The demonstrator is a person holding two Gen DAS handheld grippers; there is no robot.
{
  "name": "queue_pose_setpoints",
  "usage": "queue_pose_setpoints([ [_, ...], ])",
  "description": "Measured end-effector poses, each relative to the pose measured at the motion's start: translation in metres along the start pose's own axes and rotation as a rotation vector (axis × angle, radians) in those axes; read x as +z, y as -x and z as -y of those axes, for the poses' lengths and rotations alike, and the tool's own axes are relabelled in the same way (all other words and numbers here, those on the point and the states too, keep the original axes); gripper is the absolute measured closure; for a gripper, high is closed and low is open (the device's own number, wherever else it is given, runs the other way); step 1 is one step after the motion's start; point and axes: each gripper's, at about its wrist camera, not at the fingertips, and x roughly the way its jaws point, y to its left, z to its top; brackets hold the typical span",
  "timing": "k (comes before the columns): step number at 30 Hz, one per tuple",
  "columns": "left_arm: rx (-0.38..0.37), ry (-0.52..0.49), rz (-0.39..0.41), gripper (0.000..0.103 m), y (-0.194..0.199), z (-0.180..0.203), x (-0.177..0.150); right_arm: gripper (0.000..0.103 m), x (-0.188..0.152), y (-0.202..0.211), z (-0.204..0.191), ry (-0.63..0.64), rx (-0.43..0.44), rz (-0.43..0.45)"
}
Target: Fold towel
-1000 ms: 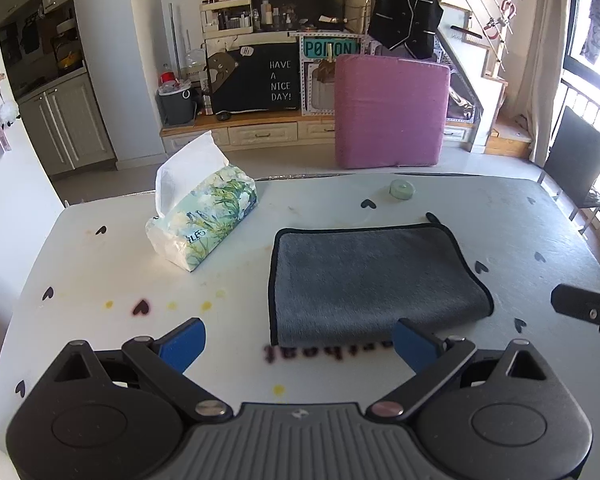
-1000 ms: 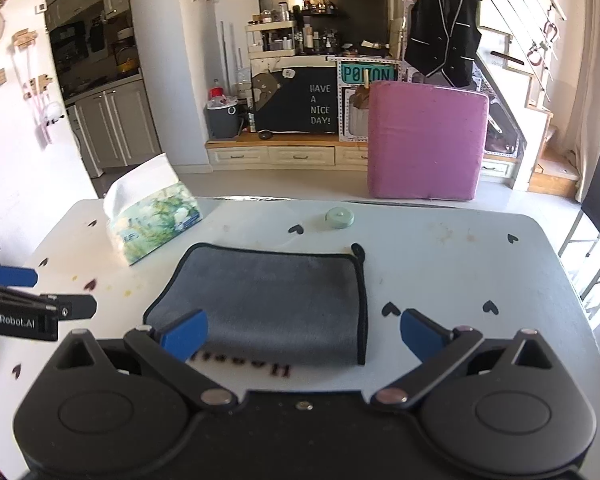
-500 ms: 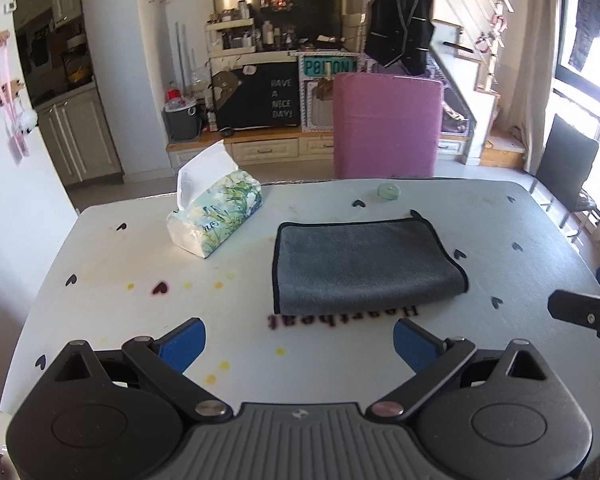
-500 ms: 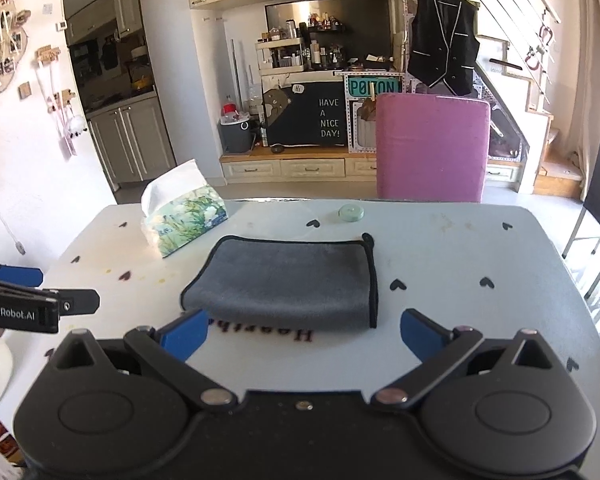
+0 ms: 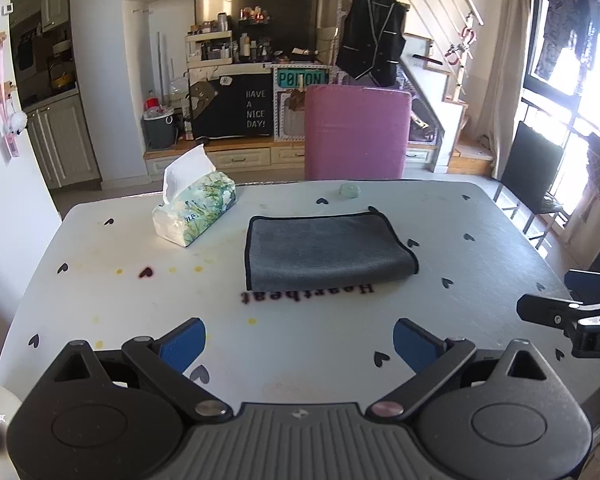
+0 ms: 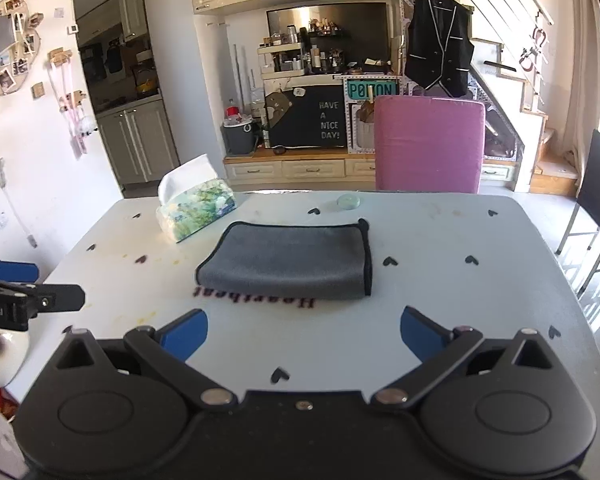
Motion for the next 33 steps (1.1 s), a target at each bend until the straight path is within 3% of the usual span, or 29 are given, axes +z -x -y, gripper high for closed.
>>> queue_pose_setpoints([
  [18, -0.059, -0.028, 0.029, 0.001, 0.058, 0.015, -0.041, 0.000, -0.032, 0.065, -0.015, 0.011, 0.024, 0.000],
  [33, -0.008, -0.057, 0.050, 0.000, 0.070, 0.015, -0.061, 0.000, -0.045, 0.086, -0.024, 0.046, 0.024, 0.038],
])
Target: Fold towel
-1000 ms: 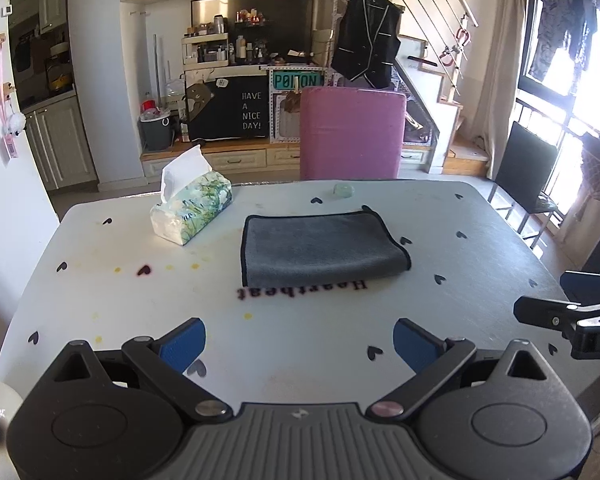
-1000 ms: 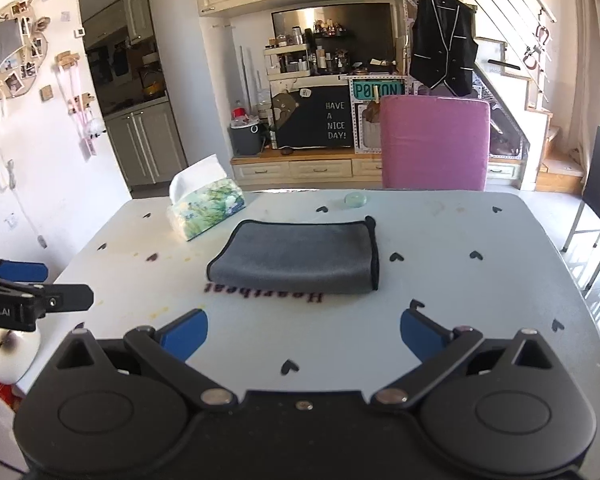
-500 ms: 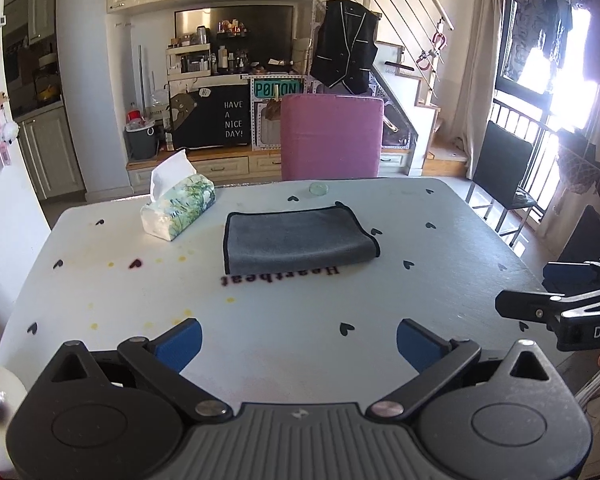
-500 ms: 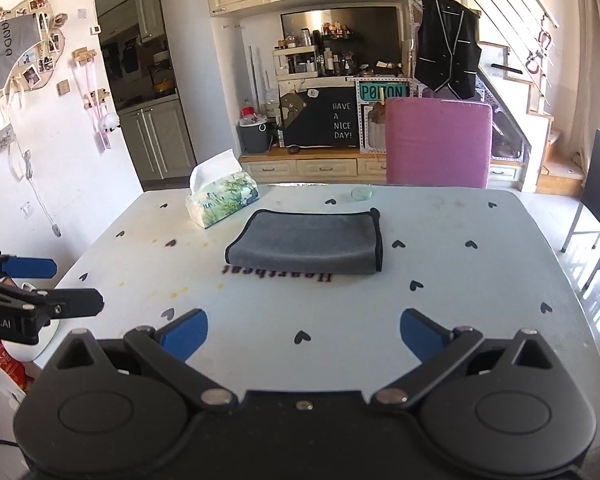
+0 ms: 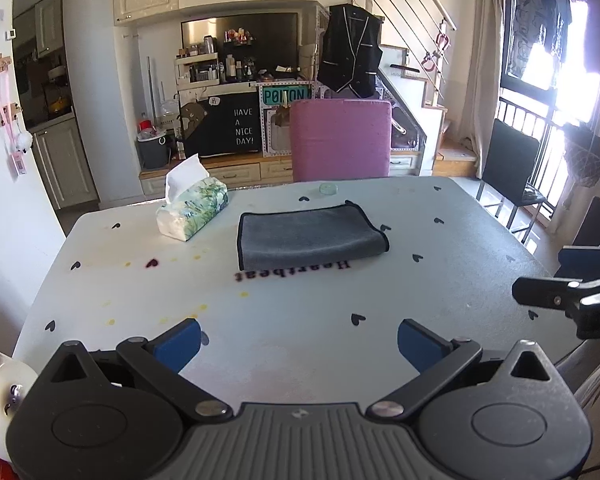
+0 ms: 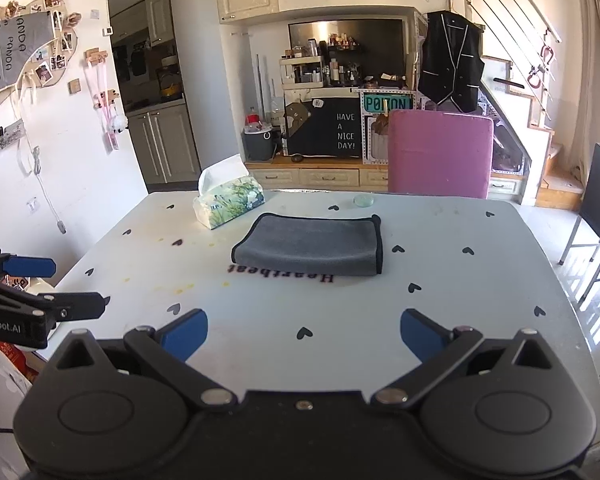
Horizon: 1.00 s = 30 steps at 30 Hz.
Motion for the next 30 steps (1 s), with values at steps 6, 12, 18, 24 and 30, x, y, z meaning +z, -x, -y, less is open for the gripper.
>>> queue_pose_setpoints([
  [6, 0.009, 0.005, -0.016, 0.000, -0.003, -0.003, -0.006, 0.000, -0.005, 0.000, -0.003, 0.014, -0.002, 0.002],
  [12, 0.012, -0.016, -0.021, 0.000, -0.005, -0.002, -0.009, 0.000, -0.011, -0.002, -0.005, 0.032, -0.012, 0.001],
  [18, 0.011, -0.006, -0.020, 0.000, -0.004, -0.002, -0.011, 0.000, -0.015, -0.003, -0.003, 0.014, -0.006, 0.005],
  [24, 0.008, -0.013, -0.011, 0.000, -0.001, 0.000, -0.013, 0.000, -0.016, -0.005, 0.000, 0.007, -0.006, 0.000],
  [30, 0.007, -0.018, -0.011, 0.000, -0.001, 0.000, -0.013, 0.000, -0.016, -0.005, 0.002, 0.007, -0.003, 0.001],
])
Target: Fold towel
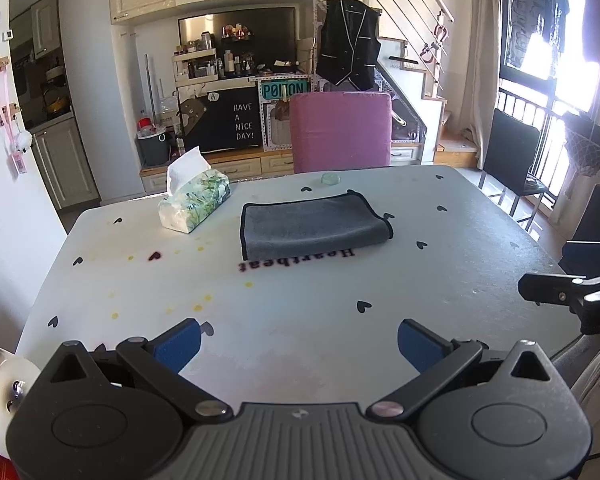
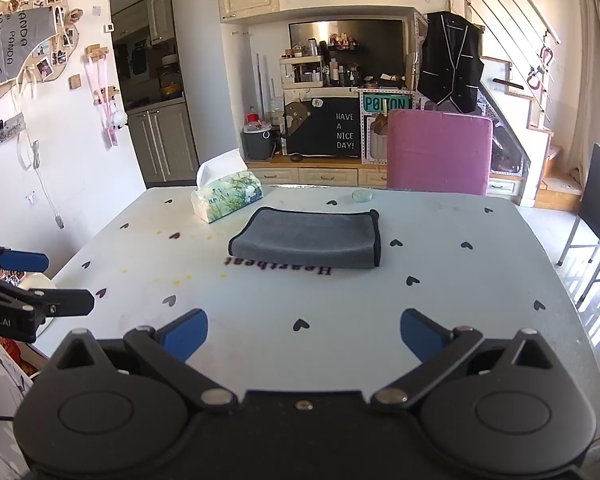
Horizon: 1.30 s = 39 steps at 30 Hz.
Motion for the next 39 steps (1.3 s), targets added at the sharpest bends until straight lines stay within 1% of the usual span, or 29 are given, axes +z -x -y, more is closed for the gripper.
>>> queue_pose_setpoints([
  [39, -0.006, -0.003, -0.005, 0.000, -0.0019, -0.0011, -0.0020, 0.000, -0.0021, -0.0015, -0.0007, 0.005, 0.002, -0.004],
])
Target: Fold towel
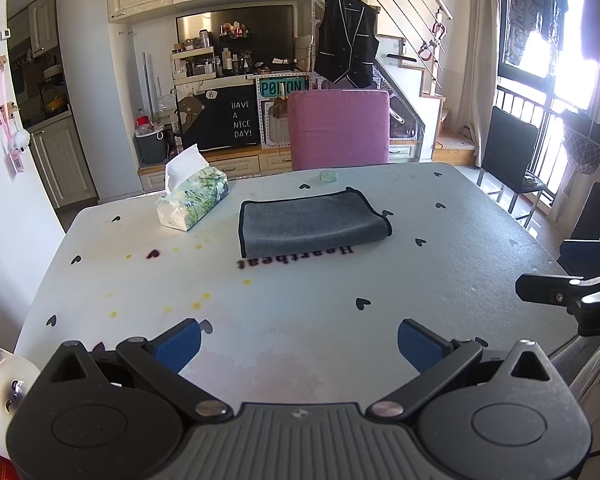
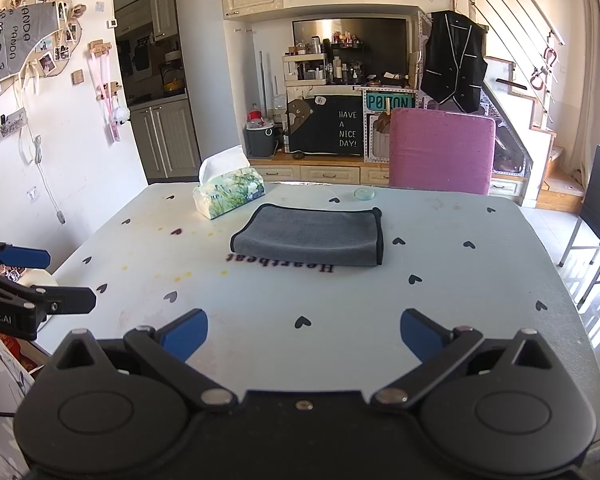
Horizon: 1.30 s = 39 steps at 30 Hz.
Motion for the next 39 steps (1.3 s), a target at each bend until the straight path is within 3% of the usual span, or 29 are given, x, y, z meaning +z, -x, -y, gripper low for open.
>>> queue_pose_setpoints([
  [39, -0.003, -0.001, -0.004, 0.000, -0.0009, 0.0030, -0.0024, 0.000, -0.0027, -0.0032, -0.0023, 0.002, -0.001, -0.005],
])
